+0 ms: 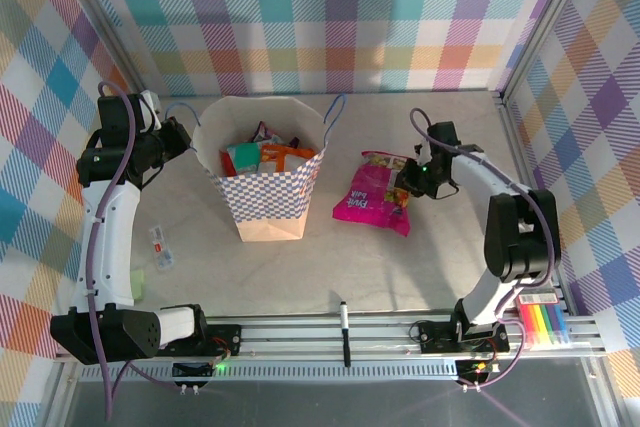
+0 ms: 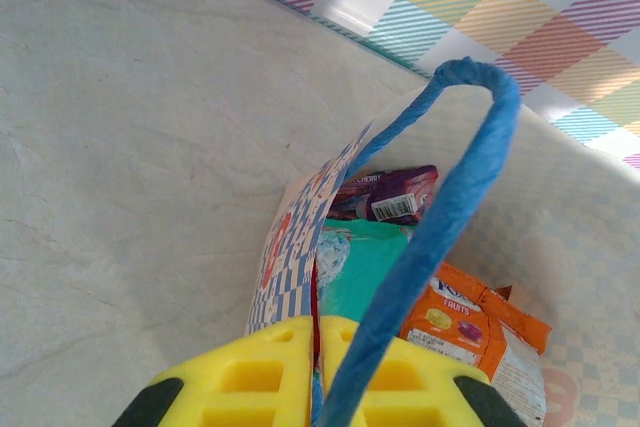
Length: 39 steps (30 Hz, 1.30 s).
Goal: Place the snacks into the paper bag
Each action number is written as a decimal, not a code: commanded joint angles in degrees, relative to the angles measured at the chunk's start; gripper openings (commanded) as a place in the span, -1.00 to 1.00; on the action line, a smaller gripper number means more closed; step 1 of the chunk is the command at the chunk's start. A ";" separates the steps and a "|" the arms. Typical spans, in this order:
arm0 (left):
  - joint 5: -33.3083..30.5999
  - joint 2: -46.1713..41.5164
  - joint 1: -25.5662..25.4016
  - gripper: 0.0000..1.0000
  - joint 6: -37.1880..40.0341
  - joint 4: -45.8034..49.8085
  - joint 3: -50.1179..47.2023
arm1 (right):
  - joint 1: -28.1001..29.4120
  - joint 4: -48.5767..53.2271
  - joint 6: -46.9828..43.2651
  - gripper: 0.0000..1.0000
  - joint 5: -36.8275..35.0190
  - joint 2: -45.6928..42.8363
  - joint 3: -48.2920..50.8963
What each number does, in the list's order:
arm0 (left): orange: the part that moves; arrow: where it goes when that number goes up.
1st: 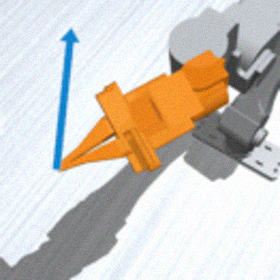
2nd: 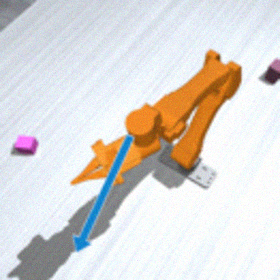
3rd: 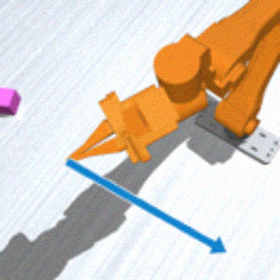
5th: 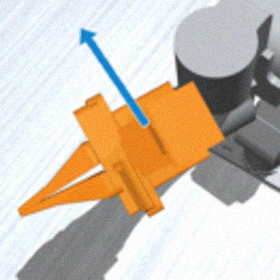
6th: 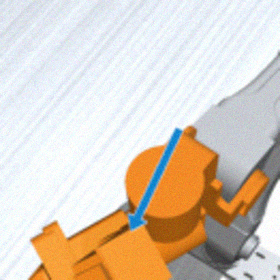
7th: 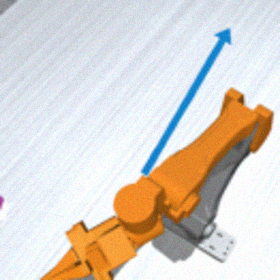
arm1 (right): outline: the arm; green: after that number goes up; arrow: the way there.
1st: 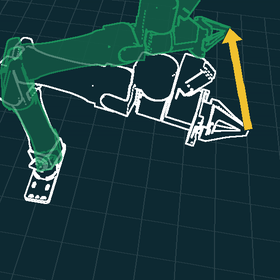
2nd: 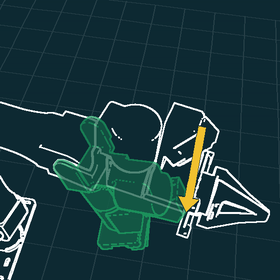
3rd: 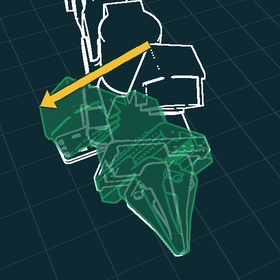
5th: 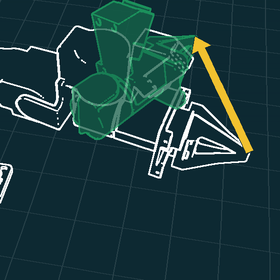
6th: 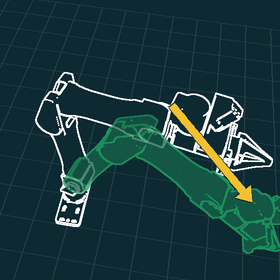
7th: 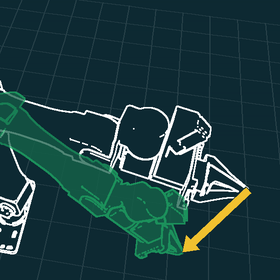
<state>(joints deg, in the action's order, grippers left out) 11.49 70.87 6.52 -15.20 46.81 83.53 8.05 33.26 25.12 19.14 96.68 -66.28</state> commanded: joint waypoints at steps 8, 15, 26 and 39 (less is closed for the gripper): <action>0.96 -0.99 0.33 -0.77 0.68 0.46 -0.56 | 1.47 7.36 -3.62 -0.92 -6.57 -7.29 -5.21; 1.15 -1.17 0.31 -0.76 0.88 0.48 -0.48 | 2.84 9.69 -4.25 -0.96 -9.30 -11.61 -7.28; 1.13 -1.17 0.29 -0.77 1.38 0.48 -0.74 | 4.60 12.08 -4.99 -1.00 -10.99 -15.55 -11.65; 1.35 -1.39 0.31 -0.77 1.31 0.04 -1.53 | 9.62 15.58 -7.50 -1.00 -12.93 -16.44 -22.30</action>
<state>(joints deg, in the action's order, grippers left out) 11.55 70.85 6.52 -15.14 46.76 83.00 16.60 51.59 19.81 6.37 84.09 -83.77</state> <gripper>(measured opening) 0.117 0.123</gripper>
